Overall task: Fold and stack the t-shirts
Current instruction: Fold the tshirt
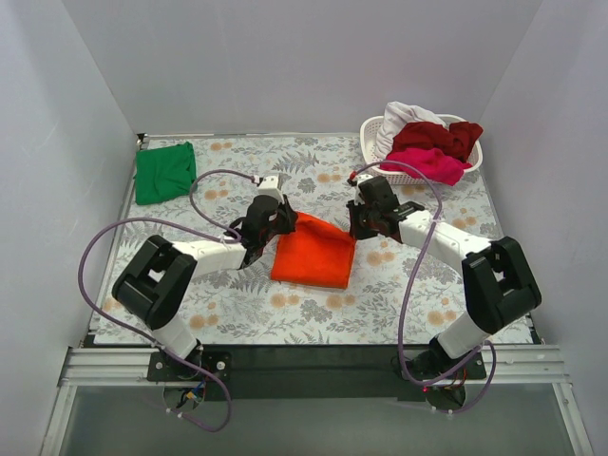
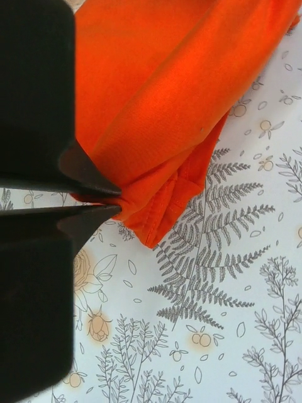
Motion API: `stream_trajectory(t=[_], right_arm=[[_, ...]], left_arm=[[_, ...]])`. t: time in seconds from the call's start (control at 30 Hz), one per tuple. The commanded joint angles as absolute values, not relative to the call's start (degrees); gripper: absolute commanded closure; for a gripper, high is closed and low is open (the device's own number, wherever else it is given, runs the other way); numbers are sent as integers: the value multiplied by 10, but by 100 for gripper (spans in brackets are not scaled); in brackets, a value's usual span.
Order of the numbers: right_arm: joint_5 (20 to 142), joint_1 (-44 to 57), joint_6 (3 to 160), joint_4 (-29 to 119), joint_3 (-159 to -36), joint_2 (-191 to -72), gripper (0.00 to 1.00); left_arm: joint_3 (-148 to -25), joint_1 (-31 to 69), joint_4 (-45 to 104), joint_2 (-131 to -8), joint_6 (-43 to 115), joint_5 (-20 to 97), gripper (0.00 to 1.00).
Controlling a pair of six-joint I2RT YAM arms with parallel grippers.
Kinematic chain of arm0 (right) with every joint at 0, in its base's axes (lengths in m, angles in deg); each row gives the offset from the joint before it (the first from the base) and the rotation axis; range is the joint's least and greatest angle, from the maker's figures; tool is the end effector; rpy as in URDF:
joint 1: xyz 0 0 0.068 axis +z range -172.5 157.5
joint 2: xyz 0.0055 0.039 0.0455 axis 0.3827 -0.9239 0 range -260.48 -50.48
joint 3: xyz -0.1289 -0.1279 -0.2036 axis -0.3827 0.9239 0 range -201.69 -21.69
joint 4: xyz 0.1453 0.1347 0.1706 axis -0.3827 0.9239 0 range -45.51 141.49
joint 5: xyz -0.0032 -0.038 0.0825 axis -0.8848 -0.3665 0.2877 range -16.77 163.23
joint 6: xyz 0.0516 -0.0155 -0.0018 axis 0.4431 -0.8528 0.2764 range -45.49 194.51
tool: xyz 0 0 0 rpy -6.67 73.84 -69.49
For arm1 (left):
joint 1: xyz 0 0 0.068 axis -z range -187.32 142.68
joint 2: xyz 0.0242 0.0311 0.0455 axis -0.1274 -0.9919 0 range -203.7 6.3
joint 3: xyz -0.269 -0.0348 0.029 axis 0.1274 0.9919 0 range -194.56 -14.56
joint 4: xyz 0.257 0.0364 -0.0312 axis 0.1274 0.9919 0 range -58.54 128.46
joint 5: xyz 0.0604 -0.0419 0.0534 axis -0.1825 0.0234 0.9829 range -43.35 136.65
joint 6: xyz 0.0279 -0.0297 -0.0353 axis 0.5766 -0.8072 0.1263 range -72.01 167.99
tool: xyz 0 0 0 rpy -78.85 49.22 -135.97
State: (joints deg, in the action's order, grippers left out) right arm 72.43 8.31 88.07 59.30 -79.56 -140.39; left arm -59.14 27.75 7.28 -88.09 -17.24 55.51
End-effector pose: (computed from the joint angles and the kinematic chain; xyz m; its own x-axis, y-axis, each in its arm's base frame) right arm 0.2872 0.1708 0.2185 -0.7273 -0.1608 -0.6673 -0.3430 0.9272 0.1505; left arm 0.2836 -0.1923 0.1810 -0.5605 -0.7027 -0.4382 -0.1312 0.5979 -0.7908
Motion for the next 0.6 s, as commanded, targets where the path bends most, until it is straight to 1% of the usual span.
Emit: stream_trajectory(t=[0.0,0.03,0.1,0.13,0.17,0.2,0.23,0.27,0.37,0.4,0.57], right_arm=[[699,71,877,591,-838,-1391,82],[692,71,876,597,-853,-1384,63],[671,71,875,609,-865,-1356,52],[665,71,876,618,-868,-1343,42],[653,71,877,622,-870,-1330,38],[650,71,878,624,-868,-1305,34],[649,71,881,627,-865,-1292,26],[650,71,885,628,-859,-1278,24],[662,78,896,621,-823,-1233,22],[669,85,902,618,-804,-1219,22],[693,105,923,587,-742,-1210,22]], left_arm=[[-646,265,93,-865,-146,604,70],[-668,264,115,-855,-142,616,59],[-684,263,130,-838,-129,642,35],[-690,262,141,-818,-125,648,17],[-697,258,148,-806,-122,652,12],[-698,256,154,-796,-120,655,12],[-698,256,166,-776,-121,648,11],[-688,253,171,-765,-123,641,11],[-659,247,185,-731,-148,605,11],[-631,245,185,-723,-164,598,11],[-554,238,194,-682,-202,525,10]])
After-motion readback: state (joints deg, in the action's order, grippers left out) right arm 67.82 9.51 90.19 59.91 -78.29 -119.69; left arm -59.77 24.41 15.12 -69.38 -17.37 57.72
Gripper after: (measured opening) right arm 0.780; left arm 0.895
